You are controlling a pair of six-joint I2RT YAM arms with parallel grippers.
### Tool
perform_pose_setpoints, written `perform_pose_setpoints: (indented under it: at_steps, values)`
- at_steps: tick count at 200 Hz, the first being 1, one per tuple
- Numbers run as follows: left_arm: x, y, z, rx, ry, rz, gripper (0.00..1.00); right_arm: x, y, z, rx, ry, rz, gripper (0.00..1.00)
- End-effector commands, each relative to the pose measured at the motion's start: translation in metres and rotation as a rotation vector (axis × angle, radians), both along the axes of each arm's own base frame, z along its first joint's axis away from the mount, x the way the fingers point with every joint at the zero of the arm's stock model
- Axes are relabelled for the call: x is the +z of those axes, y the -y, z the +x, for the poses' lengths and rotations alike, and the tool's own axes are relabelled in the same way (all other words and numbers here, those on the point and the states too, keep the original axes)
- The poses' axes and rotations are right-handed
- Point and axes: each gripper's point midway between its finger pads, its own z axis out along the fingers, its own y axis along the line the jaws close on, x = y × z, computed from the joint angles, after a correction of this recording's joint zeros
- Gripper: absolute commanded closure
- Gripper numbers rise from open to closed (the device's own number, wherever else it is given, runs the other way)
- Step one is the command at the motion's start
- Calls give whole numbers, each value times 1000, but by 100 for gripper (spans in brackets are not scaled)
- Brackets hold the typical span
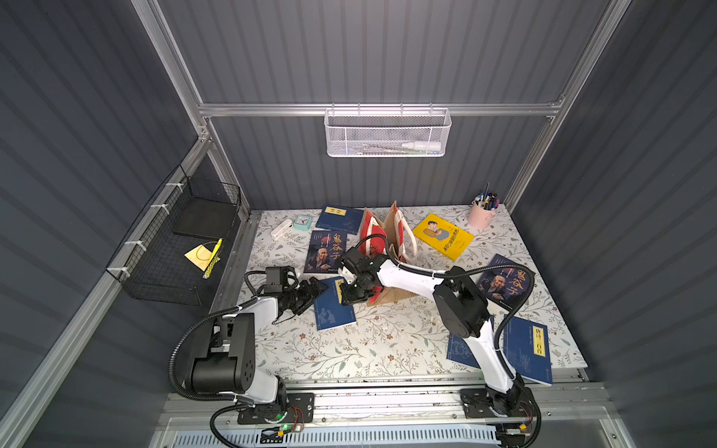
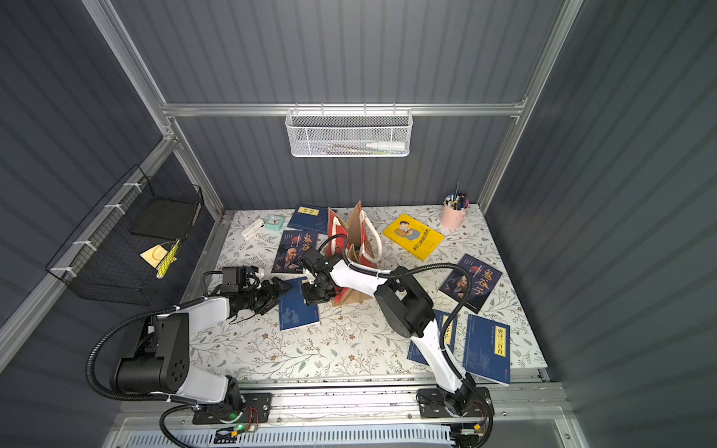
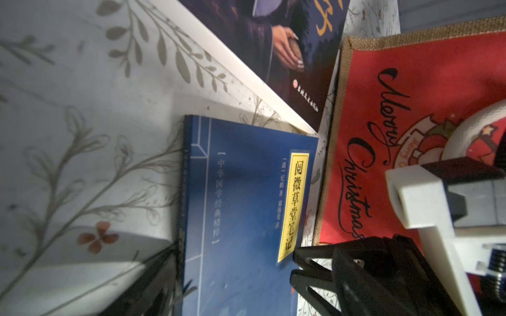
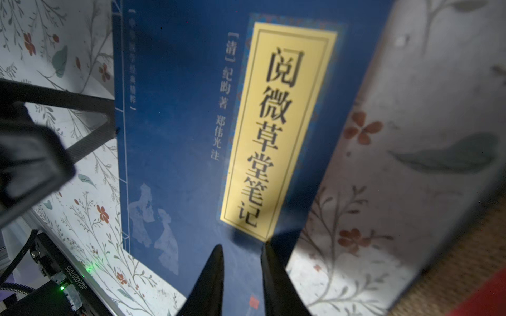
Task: Put the books into the canvas bag
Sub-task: Move the book to the center of the board, then pick up the book from the center of the board.
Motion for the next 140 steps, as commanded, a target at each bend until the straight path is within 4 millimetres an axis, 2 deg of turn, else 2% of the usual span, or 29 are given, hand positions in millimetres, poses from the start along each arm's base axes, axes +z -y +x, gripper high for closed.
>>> perform_pose_setpoints:
  at_steps: [1,31,67,97,140]
  values:
    - [-31,14,-45,-66,-178,-71,17,-23,11,-8,-19,-50,-52,75]
    - [-13,28,-41,-123,-112,-171,26,-24,10,-13,-28,-83,-34,79]
    - [-2,32,-39,-135,-58,-209,36,-22,14,-13,-46,-83,-32,82]
    - [-5,32,-36,-126,-65,-212,40,-23,16,-15,-54,-90,-42,82]
    - [-20,19,-41,-70,-133,-115,39,-15,40,2,-96,2,-131,69]
